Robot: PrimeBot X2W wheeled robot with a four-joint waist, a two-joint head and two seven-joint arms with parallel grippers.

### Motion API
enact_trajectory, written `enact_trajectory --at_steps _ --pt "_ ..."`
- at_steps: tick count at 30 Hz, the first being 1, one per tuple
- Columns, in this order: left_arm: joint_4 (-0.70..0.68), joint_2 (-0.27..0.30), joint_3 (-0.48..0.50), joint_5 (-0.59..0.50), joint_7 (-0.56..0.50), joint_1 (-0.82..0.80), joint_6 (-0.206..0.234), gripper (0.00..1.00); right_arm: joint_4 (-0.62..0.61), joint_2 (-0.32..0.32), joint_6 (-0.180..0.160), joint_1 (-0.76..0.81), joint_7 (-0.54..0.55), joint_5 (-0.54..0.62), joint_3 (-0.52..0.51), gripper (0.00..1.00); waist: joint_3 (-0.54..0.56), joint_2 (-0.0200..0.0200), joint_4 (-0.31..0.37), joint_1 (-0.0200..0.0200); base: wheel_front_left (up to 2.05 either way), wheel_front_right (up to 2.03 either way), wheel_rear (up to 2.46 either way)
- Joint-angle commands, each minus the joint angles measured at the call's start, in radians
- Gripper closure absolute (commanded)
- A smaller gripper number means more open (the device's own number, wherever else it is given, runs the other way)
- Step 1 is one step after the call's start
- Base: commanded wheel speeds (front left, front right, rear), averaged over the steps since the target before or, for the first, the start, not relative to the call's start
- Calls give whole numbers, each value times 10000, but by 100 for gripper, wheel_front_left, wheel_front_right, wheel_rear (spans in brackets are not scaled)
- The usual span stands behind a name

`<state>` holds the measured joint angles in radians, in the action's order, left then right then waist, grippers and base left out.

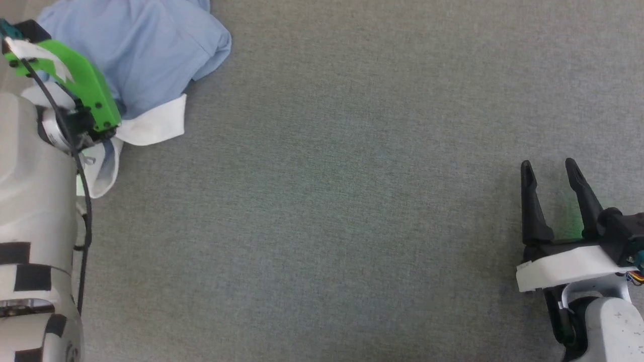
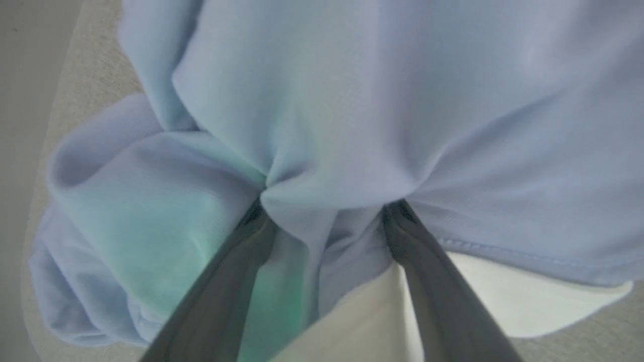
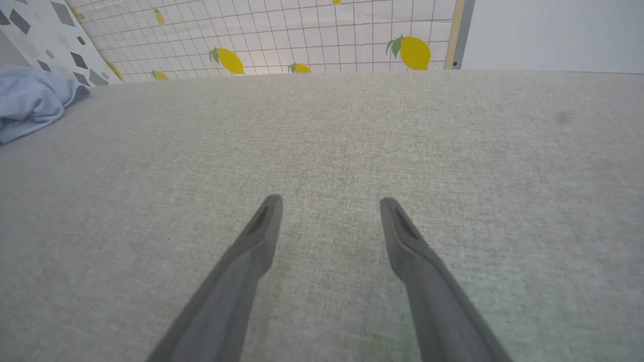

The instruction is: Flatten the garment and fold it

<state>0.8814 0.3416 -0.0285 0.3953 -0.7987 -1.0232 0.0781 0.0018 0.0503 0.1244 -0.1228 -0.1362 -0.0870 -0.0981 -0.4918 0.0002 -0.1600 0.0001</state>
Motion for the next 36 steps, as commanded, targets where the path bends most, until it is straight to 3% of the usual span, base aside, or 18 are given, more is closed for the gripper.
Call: enact_trajectory --at_steps 1,4,5,6,18,24,30,36 --pt "27 -26 -25 -20 -268 94 145 0 -93 -1 63 -66 35 38 -6 0 -233 -2 52 -1 0 0 0" --pt "-337 -119 59 145 -424 266 228 0 -118 -1 63 -96 61 52 -4 0 -285 -2 -35 -1 0 0 0" --pt "-456 -137 106 232 -403 334 182 61 -114 -1 63 -116 69 59 -2 0 -284 -2 -69 -1 0 0 0" --pt "-611 -151 148 277 -225 384 153 100 -107 -1 63 -137 77 67 -5 0 -277 -2 -102 -1 0 0 0" --pt "-2000 -138 571 192 3065 619 375 100 239 -1 63 -189 4 -10 181 0 410 -2 -395 -1 0 0 0" --pt "-2308 -4 499 74 4412 201 17 100 716 -1 63 -139 -206 -233 363 0 1096 -2 -356 -1 0 0 0" --pt "-2782 114 425 190 5439 -574 -689 100 1380 -1 63 -105 -535 -593 591 0 2020 -2 -117 -1 0 0 0" --pt "-3012 49 220 260 5829 -1299 -1113 100 2013 -1 63 5 -822 -929 699 0 2901 -2 132 -1 0 0 0"
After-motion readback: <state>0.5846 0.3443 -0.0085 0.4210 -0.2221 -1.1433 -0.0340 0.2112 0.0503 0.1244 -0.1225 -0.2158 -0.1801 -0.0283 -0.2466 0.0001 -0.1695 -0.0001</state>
